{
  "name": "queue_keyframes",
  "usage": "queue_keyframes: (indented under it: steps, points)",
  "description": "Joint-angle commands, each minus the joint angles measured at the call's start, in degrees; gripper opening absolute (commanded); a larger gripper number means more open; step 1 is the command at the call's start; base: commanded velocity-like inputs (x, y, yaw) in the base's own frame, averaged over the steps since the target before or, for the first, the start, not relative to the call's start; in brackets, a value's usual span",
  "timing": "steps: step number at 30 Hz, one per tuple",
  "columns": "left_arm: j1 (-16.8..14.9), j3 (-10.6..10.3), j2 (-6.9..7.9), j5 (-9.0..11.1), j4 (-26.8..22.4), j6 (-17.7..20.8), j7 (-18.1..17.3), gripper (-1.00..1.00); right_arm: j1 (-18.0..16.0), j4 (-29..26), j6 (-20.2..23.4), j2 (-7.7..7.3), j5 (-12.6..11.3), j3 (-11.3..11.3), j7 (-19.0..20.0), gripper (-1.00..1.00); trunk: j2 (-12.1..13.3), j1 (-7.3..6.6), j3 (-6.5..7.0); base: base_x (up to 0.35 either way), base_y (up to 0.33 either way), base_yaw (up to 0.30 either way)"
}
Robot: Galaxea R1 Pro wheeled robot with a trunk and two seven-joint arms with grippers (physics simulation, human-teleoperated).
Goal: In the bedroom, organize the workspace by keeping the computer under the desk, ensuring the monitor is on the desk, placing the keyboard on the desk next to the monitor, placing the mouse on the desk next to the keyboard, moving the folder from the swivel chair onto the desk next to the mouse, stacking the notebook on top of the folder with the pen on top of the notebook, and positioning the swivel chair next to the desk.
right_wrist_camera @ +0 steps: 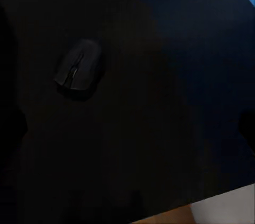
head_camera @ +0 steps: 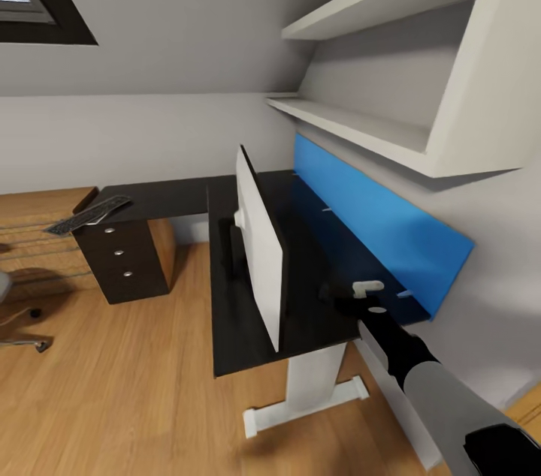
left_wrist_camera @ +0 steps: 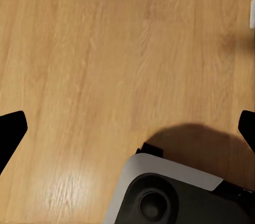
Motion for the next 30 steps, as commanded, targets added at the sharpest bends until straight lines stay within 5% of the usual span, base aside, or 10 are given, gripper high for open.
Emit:
queue_keyframes:
  steps: [1,12,30]
  points:
    - [-0.03,-0.47,0.02,0.54,0.04,-0.20,0.20,1.00,-0.04,0.04,0.29,-0.07,-0.59,0.49,-0.49,1.00,-0.05,0.04,-0.07,0.321,0.000,0.000]
    - [-0.03,-0.39,0.10,0.63,0.04,-0.18,0.20,1.00,-0.04,2.51,-2.59,0.09,-0.73,0.54,-0.40,1.00,-0.05,0.04,-0.07,0.300,0.000,0.000]
    - [-0.03,-0.22,0.11,0.69,0.04,-0.21,0.26,1.00,-0.04,3.30,-3.18,0.34,-1.19,0.51,0.89,1.00,-0.05,0.04,-0.07,0.112,0.011,0.000]
